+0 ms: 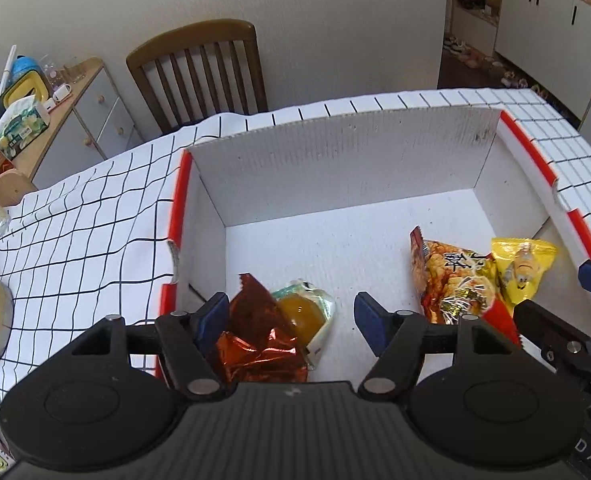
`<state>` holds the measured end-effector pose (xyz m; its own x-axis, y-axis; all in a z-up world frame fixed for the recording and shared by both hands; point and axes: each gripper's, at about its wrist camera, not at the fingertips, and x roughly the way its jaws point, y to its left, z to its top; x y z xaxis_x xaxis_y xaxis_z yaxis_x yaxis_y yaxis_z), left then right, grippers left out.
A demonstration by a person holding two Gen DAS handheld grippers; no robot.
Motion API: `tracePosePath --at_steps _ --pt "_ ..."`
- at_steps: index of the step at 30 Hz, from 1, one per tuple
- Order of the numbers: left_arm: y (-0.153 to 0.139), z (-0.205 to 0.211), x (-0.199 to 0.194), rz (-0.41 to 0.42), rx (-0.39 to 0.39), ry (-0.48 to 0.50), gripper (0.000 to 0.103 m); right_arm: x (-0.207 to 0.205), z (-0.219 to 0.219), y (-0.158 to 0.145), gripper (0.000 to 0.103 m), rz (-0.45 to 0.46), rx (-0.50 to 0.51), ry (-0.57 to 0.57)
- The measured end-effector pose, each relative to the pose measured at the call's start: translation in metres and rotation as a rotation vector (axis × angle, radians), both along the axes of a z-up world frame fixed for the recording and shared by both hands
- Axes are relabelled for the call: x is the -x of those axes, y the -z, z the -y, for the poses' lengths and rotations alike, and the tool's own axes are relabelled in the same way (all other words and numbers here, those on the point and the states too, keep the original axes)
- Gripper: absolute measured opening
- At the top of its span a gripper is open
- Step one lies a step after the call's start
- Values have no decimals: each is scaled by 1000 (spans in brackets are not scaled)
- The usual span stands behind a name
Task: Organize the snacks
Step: 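Open both tools to drop the copper bag and yellow pack into the box, then move both tools back from the box toward the snacks on the table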
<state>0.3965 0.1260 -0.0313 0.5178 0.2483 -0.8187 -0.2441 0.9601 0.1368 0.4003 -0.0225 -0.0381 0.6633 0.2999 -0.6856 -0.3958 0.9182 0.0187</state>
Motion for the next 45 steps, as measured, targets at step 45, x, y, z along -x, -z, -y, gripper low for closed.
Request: tracePosePath --at_steps 45 --pt "-62 43 187 215 69 71 69 146 64 -58 90 108 -131 -25"
